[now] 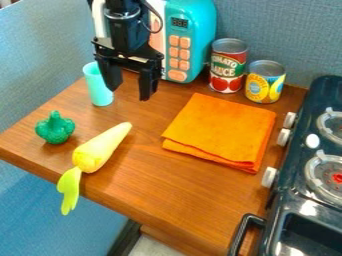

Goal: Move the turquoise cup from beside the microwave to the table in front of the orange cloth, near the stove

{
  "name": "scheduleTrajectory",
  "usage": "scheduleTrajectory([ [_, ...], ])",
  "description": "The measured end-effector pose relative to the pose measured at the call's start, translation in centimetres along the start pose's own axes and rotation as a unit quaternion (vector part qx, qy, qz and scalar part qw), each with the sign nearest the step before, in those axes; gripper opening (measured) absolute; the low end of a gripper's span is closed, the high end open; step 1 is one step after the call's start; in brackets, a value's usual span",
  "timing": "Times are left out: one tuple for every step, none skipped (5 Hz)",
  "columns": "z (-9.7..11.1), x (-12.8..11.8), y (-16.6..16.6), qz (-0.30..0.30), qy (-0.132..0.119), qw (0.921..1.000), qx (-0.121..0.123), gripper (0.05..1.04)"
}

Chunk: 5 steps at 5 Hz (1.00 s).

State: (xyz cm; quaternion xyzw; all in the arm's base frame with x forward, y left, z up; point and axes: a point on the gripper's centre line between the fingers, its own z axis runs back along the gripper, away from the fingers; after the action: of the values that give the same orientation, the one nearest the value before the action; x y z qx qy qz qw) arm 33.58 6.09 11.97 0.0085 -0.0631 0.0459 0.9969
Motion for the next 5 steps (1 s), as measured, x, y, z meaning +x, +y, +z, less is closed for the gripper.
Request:
scheduleTrajectory([
  [-1.2,-0.3,0.0,-0.002,0.019,0.9998,-0.002,1.001],
  [-1.1,1.2,1.3,-0.027,0.006,0.9996,0.001,1.001],
  [-1.1,2.4,3.8,-0.039,0.003,0.9992,0.006,1.001],
  [-1.5,3.7,5.4,-0.049,-0.010,0.9986,0.017,1.001],
  [-2.1,4.8,7.5,-0.033,-0.013,0.9991,0.022,1.001],
])
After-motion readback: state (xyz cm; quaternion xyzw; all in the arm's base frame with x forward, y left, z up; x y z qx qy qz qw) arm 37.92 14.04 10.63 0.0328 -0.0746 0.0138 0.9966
